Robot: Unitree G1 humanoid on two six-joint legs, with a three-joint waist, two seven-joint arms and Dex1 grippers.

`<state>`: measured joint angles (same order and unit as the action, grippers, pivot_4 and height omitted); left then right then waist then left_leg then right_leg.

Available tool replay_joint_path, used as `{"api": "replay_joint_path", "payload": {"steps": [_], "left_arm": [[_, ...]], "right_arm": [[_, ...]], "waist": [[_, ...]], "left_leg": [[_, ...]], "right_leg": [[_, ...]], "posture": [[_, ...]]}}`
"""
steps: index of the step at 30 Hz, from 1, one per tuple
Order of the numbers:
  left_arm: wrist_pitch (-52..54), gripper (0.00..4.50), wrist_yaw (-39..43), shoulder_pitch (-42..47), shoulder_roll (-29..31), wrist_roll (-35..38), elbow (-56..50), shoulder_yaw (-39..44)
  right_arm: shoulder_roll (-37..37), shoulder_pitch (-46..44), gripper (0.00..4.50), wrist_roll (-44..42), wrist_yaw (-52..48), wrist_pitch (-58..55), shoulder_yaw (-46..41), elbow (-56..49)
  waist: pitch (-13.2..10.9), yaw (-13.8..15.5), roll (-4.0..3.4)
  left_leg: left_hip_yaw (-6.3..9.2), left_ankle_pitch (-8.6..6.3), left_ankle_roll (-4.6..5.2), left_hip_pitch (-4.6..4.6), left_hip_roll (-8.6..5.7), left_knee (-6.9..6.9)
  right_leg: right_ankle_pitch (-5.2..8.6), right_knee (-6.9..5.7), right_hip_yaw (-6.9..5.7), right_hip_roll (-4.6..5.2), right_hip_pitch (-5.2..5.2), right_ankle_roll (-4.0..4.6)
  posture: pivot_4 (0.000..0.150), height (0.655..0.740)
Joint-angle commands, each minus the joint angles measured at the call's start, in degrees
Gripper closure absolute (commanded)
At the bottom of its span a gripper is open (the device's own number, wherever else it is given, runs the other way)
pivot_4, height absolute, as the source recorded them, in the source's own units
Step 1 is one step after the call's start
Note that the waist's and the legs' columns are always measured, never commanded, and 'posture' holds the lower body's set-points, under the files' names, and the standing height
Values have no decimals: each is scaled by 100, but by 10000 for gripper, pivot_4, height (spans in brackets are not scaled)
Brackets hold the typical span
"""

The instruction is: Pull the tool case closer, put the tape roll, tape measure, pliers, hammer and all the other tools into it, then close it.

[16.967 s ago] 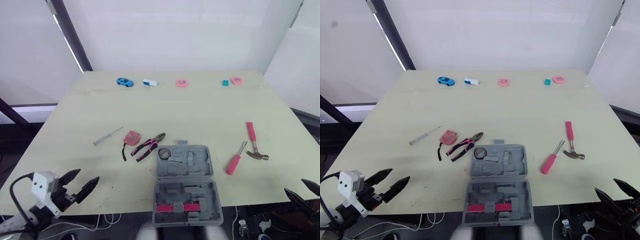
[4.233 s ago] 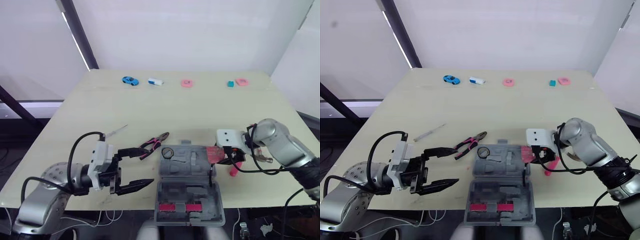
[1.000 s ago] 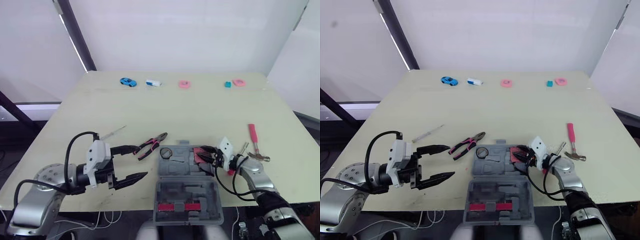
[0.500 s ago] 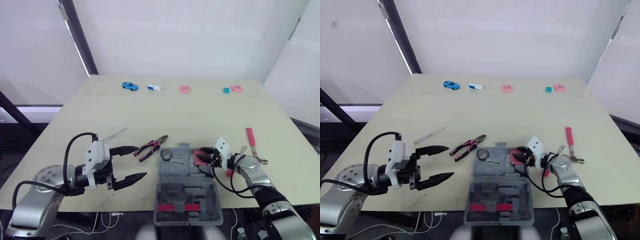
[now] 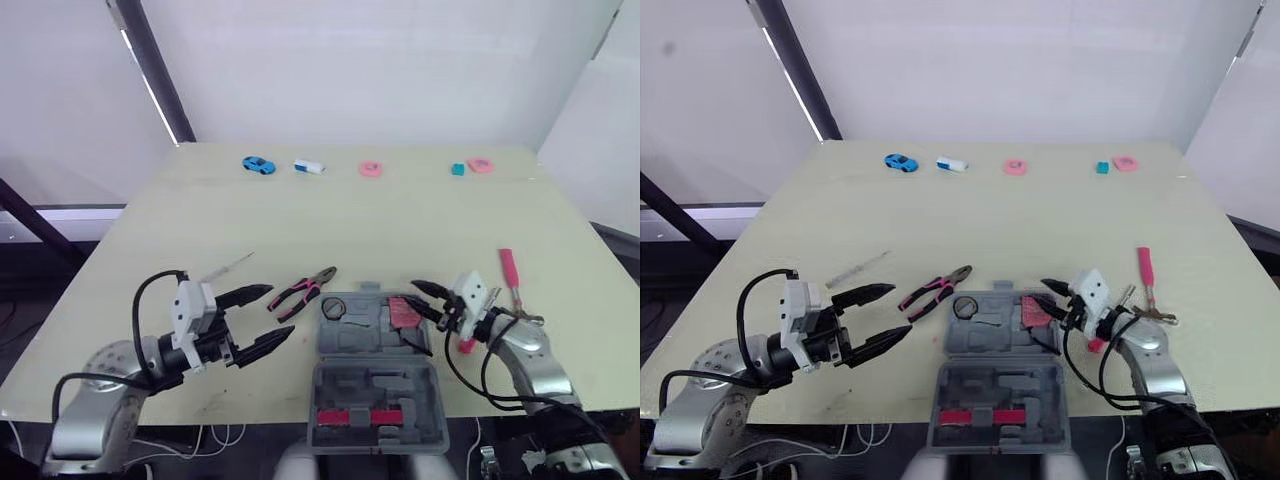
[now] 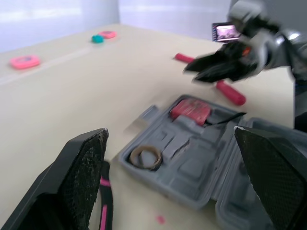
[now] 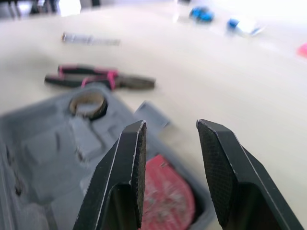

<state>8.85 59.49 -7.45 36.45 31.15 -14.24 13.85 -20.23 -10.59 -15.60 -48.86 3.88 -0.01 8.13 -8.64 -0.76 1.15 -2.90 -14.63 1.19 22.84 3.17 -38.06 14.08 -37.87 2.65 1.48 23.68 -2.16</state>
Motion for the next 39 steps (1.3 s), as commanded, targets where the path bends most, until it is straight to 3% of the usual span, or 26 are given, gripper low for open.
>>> {"api": "replay_joint_path", "payload": {"steps": [1, 11, 14, 17, 18, 19, 27, 39], "left_arm": [[-280, 0, -147, -211, -95, -55, 9, 261], [-742, 0, -477, -1286, -348, -224, 392, 894], [-909, 0, -444, -1472, -337, -249, 741, 1066], [-1115, 0, -424, -1630, -361, -269, 1100, 1264], [-1191, 0, -413, -1687, -370, -268, 1263, 1349], [-1266, 0, -382, -1735, -370, -275, 1421, 1411], [-1682, 0, -249, -1475, -190, -326, 2157, 1529], [-1485, 0, -713, -1089, -417, -163, 2317, 1674]], "right_arm": [[-120, 356, 27392, -363, 40, 37, -398, -466], [-732, 2333, 27392, -1139, -169, 206, -1856, -983], [-750, 2939, 19855, -1418, -254, 241, -2303, -991], [-710, 3341, 8085, -1527, -304, 439, -2725, -699], [-681, 3450, 2324, -1613, -314, 478, -2870, -646], [-658, 3536, 997, -1711, -336, 506, -2998, -629], [-675, 3905, 997, -1919, -484, 542, -3470, -503], [-730, 3671, 997, -1819, -636, 837, -3488, 84]], "waist": [[0, -1, 1], [-3, -1, 5], [-6, 1, 10], [-6, -3, 10], [-6, -6, 10], [-6, -7, 9], [-6, 12, 14], [-6, -1, 12]], "left_leg": [[0, 0, 0, 0, 0, 0], [1, -1, 0, -5, 0, -1], [4, -1, 0, -5, 4, 5], [6, -1, -1, -11, 13, 2], [6, -2, -1, -12, 13, 2], [5, -2, -2, -11, 14, 3], [4, -3, -3, -5, 12, 23], [-3, -2, -2, -3, 10, 35]], "right_leg": [[0, 0, 1, 0, 0, 0], [4, 4, 5, 15, 0, -3], [16, 13, 3, 16, 1, -22], [17, 11, 4, 31, 2, -26], [18, 11, 5, 38, 4, -26], [18, 14, 6, 53, 6, -26], [18, 24, 5, 65, 17, -25], [14, 31, 8, 67, 14, -18]], "posture": [[1500, 7400], [1500, 7400], [1500, 7400], [1500, 7400], [1500, 7400], [1500, 7400], [1500, 7400], [1500, 7400]]}}
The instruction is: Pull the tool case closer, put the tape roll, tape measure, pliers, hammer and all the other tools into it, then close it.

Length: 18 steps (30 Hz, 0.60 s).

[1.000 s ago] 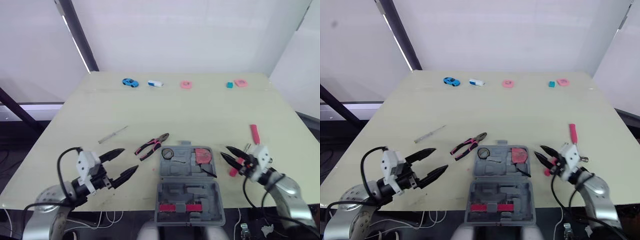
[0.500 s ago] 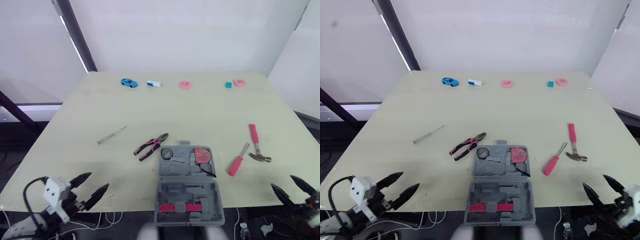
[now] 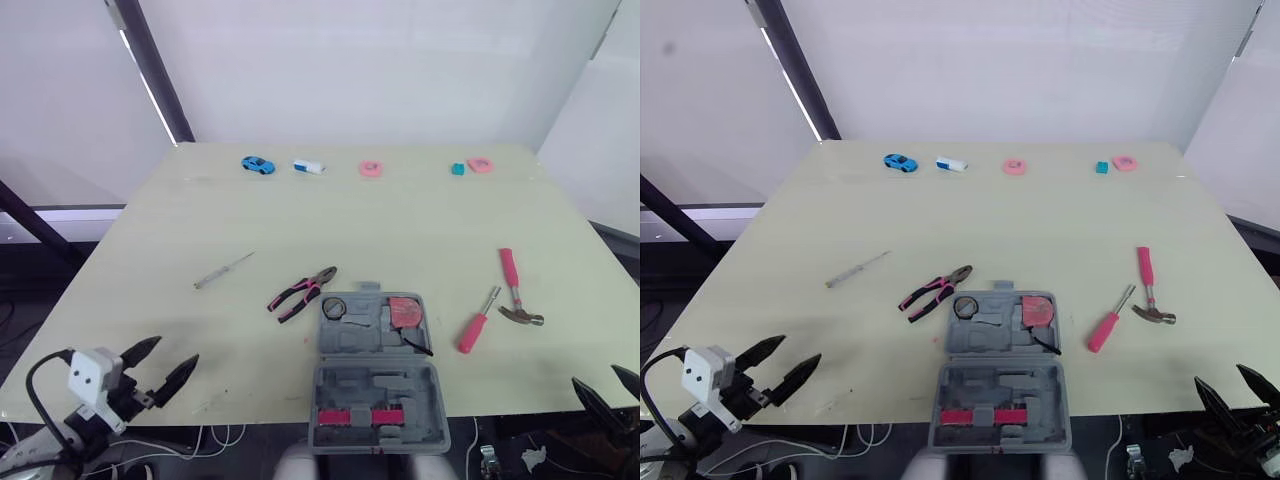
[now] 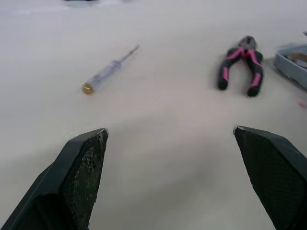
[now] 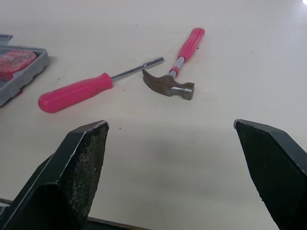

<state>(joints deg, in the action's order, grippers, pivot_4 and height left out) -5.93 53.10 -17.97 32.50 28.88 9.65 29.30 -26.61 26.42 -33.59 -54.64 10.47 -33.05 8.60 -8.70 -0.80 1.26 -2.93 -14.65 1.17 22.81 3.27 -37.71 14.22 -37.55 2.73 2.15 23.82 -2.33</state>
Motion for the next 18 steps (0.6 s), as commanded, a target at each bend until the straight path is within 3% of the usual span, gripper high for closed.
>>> {"api": "replay_joint_path", "payload": {"steps": [1, 9, 18], "left_arm": [[-11, 0, -80, -38, -40, 49, -102, 97], [184, 0, -77, 244, 15, -66, -512, -331], [828, 0, -318, 1417, 149, -439, -475, -1137]], "right_arm": [[-97, -61, 997, -21, -73, 194, -178, 59], [-398, -140, 997, -355, -622, -327, 71, -510], [-985, -489, 997, -517, -1123, -1037, 614, -1728]], "waist": [[0, 3, 1], [1, 21, 1], [2, 19, 3]], "left_leg": [[0, 0, 0, 0, 0, 0], [0, 1, 0, -2, -4, 0], [2, 2, 2, -4, -14, -2]], "right_leg": [[0, 0, -1, -3, 0, 0], [1, -4, -1, -14, -1, -3], [-10, -8, -7, -40, -10, 11]], "posture": [[1500, 7400], [1500, 7400], [1500, 7400]]}}
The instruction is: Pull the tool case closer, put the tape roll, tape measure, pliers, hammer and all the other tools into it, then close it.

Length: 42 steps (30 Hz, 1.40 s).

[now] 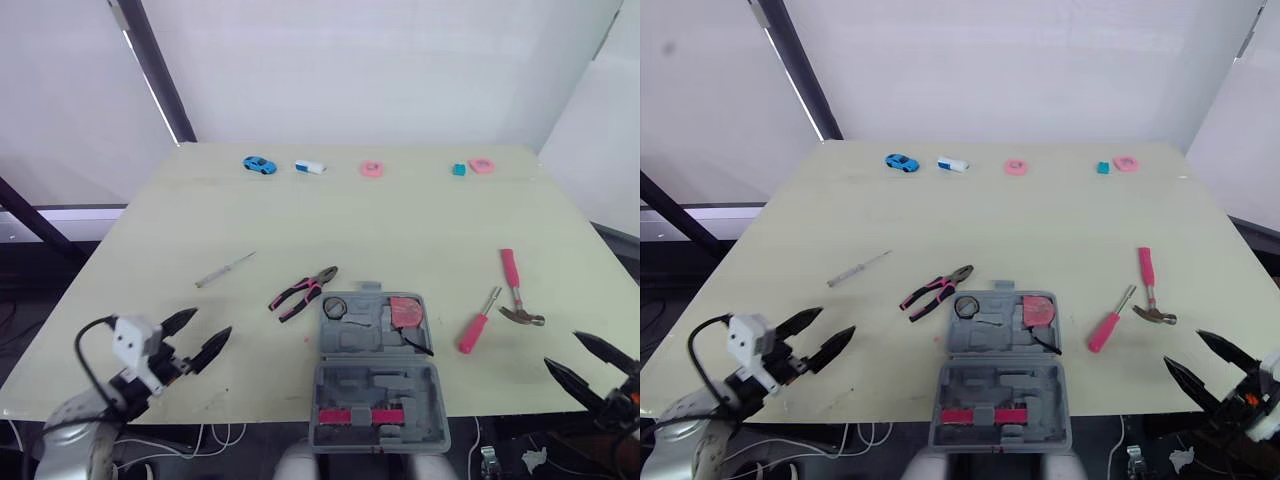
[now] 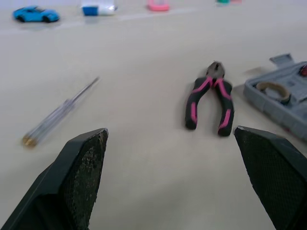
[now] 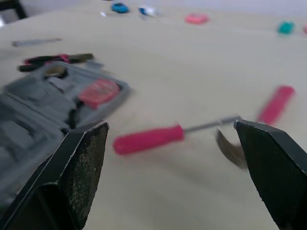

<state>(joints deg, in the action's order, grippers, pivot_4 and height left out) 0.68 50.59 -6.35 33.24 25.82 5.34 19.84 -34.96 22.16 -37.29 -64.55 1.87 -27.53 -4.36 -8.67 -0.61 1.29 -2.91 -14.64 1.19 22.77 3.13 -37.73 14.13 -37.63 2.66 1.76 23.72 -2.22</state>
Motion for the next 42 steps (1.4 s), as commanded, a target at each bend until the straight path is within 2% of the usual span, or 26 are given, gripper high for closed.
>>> {"api": "replay_joint_path", "payload": {"steps": [1, 8, 17, 29, 38, 40, 42], "left_arm": [[297, 0, -91, 438, 76, -185, 14, -323], [734, 0, -40, 1506, 65, -785, 516, -1242], [887, 0, -165, 2655, -197, -1403, 1603, -1944], [843, 0, -180, 3510, -662, -1876, 2629, -2341], [838, 0, -174, 3865, -891, -1962, 3307, -2389], [827, 5513, -187, 3915, -917, -1974, 3368, -2384], [813, 13438, -204, 3939, -934, -1986, 3400, -2373]], "right_arm": [[-209, -127, 997, -179, -138, -266, 122, -574], [-352, -434, 997, -277, -62, -644, 424, -1350], [-337, -515, 997, -340, 16, -822, 619, -1929], [-367, -1018, 997, -161, 369, -987, 816, -2229], [-228, -1259, 997, -142, 787, -1127, 1114, -2485], [-235, -1290, 0, -143, 851, -1160, 1151, -2523], [-238, -1307, 0, -144, 910, -1203, 1181, -2584]], "waist": [[-1, 2, 0], [-3, 7, 6], [-4, 11, 7], [-7, 10, 12], [-6, 49, 11], [-6, 78, 11], [-6, 106, 11]], "left_leg": [[0, 0, 0, 1, -2, 0], [-1, 1, 0, 0, -10, -10], [4, 1, 0, 5, -11, -14], [8, 1, 0, 12, -12, -37], [16, 1, 0, 12, -12, -56], [15, 1, 1, 12, -13, -57], [13, 1, 1, 13, -14, -58]], "right_leg": [[-1, 1, -1, -1, 0, 1], [-3, -4, -8, -13, -12, -2], [-14, -8, -13, -24, -14, -17], [-16, -16, -16, -27, -19, -19], [-16, -29, -21, -28, -23, -20], [-16, -29, -20, -27, -24, -20], [-17, -28, -18, -27, -24, -20]], "posture": [[1500, 7400], [1500, 7400], [1500, 7400], [1500, 7400], [1500, 7400], [1500, 7400], [1500, 7400]]}}
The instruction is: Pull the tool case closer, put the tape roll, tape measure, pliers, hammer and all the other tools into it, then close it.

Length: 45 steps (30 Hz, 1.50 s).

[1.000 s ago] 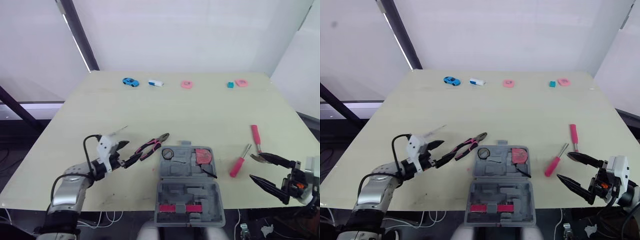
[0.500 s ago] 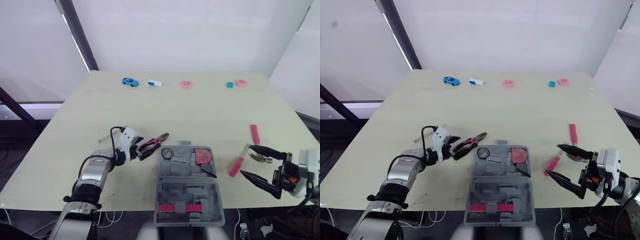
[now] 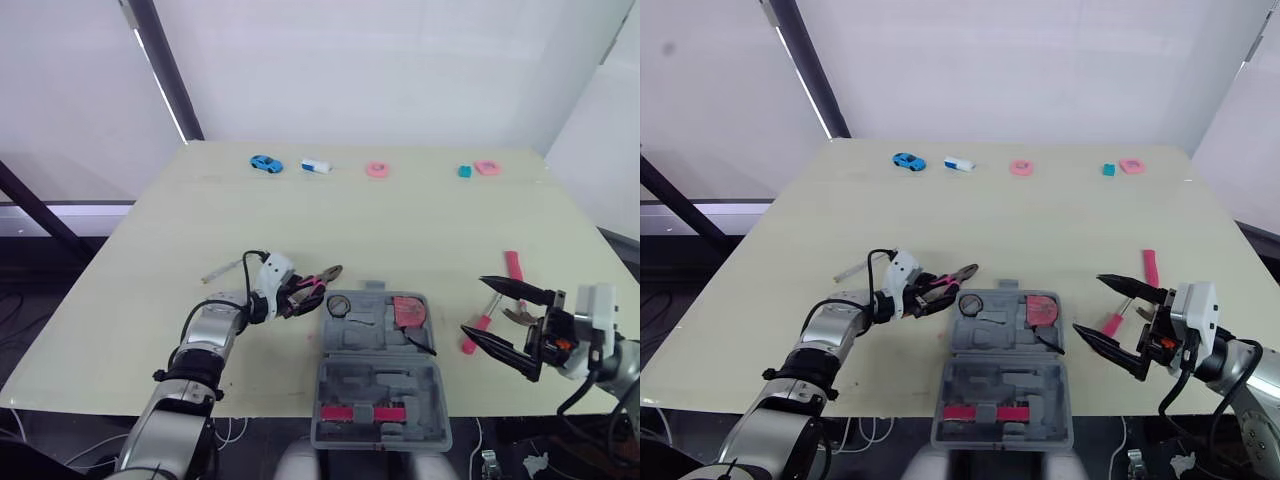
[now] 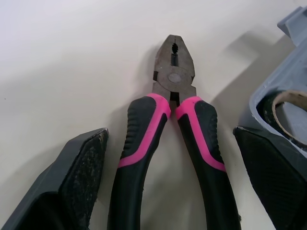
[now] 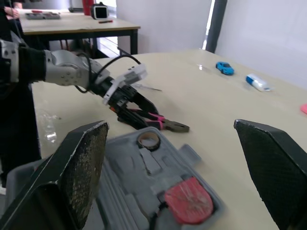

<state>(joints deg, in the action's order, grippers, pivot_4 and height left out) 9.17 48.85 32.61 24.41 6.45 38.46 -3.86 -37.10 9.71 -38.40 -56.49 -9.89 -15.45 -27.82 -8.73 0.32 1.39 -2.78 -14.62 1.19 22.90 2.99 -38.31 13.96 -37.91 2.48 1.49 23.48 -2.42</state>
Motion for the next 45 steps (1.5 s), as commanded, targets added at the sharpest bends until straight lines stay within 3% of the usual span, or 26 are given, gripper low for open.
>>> {"api": "replay_joint_path", "payload": {"steps": [1, 12, 21, 32, 37, 45], "left_arm": [[-45, 18009, -32, 53, -54, -60, 105, 0], [-265, 18750, -110, 13, 39, -82, -73, 108], [440, 18751, 650, -216, 898, 284, -1878, 251], [1253, 18751, 1250, -1139, 1795, 862, -3801, 525], [1569, 18751, 1718, -583, 1932, 998, -4056, 161], [1686, 18751, 2166, 207, 1553, 1000, -3732, -462]], "right_arm": [[-26, -75, 0, -43, 141, -57, -11, -276], [-24, -224, 0, -53, 314, -229, 144, -428], [-286, -667, 0, 325, 292, -329, 440, -220], [-388, -1438, 0, 502, 276, -577, 777, -63], [-704, -2245, 0, 1090, 607, -1544, 1599, -9], [-871, -3533, 0, 2048, 666, -2451, 2733, 196]], "waist": [[0, 25, 0], [0, 34, 0], [-16, -41, 22], [-32, -86, 31], [-33, -56, 31], [-34, -88, 28]], "left_leg": [[0, 0, 0, 0, 0, 0], [1, 0, 0, 0, 0, 0], [3, 0, 0, 9, 9, 2], [0, 0, 0, 7, 16, 1], [-2, 0, -1, 7, 13, -2], [0, 0, 0, 30, 9, -1]], "right_leg": [[0, 0, 1, 0, 0, 0], [0, -1, -1, -1, 0, 1], [0, 1, -3, -8, 6, 2], [6, -1, -3, -6, 8, 13], [11, 0, -3, -4, 7, 23], [2, 3, -2, -10, 30, 5]], "posture": [[1500, 7400], [1500, 7400], [1500, 7400], [1500, 7400], [1500, 7400], [1500, 7400]]}}
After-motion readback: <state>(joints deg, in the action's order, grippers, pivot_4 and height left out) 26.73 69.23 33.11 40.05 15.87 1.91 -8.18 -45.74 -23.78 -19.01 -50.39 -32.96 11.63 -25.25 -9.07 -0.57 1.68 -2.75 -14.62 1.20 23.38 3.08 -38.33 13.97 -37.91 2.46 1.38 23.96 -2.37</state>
